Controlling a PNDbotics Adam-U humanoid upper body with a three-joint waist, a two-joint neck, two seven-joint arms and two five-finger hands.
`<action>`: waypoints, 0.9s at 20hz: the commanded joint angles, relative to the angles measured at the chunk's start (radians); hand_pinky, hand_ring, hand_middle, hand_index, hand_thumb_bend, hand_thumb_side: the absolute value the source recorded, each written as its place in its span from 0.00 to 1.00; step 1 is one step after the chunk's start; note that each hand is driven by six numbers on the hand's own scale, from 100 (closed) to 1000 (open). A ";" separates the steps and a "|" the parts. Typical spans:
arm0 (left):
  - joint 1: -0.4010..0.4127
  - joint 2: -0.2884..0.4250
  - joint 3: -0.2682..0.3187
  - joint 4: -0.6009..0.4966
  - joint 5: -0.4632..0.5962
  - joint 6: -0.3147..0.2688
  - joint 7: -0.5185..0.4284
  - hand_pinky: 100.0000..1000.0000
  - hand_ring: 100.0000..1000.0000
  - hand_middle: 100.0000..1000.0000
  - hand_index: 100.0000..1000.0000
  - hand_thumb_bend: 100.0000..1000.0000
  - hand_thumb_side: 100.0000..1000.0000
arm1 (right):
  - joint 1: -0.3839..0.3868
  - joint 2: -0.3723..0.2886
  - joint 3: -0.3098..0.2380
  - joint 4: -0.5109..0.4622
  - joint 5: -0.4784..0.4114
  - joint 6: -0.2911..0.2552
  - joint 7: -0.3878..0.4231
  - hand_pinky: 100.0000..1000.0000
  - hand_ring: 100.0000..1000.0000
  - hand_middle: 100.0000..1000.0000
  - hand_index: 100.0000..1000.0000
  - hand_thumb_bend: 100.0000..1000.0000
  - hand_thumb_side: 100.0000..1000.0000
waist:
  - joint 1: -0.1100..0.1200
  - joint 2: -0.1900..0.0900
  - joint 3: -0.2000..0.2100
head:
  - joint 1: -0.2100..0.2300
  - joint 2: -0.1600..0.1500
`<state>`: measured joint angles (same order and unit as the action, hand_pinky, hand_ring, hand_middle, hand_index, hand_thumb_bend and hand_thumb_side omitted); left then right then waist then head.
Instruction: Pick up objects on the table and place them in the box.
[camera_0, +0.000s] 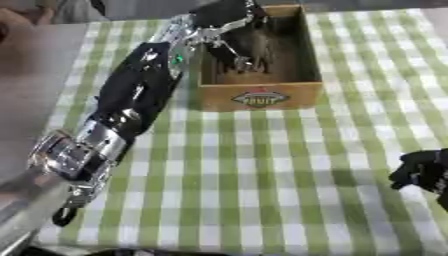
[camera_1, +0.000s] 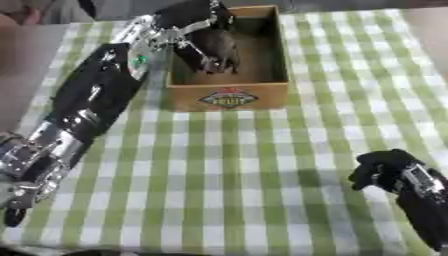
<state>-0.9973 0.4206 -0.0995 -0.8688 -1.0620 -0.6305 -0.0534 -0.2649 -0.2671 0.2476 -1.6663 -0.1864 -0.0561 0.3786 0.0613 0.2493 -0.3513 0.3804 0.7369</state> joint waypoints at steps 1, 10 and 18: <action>-0.014 0.007 0.010 0.006 -0.047 -0.003 0.045 0.40 0.08 0.10 0.80 0.31 0.00 | -0.014 -0.003 -0.002 -0.014 0.005 -0.003 0.004 0.52 0.57 0.49 0.67 0.00 0.92 | -0.002 -0.014 -0.001 | 0.002 -0.009; -0.005 -0.004 0.003 0.047 -0.123 -0.076 -0.037 0.55 0.37 0.35 0.87 0.38 0.18 | -0.015 -0.003 -0.003 -0.013 0.008 -0.003 0.004 0.52 0.57 0.49 0.67 0.00 0.92 | -0.002 -0.009 0.006 | -0.001 -0.007; -0.008 0.002 0.019 0.038 -0.080 -0.107 -0.211 0.78 0.83 0.83 0.94 0.51 0.40 | -0.012 -0.003 -0.004 -0.014 0.006 -0.003 0.003 0.51 0.57 0.49 0.67 0.00 0.92 | -0.007 -0.013 0.011 | -0.004 -0.006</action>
<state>-0.9850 0.4033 -0.0926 -0.8101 -1.1546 -0.7345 -0.2440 -0.2693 -0.2649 0.2476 -1.6661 -0.1854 -0.0549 0.3798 0.0601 0.2558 -0.3414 0.3770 0.7363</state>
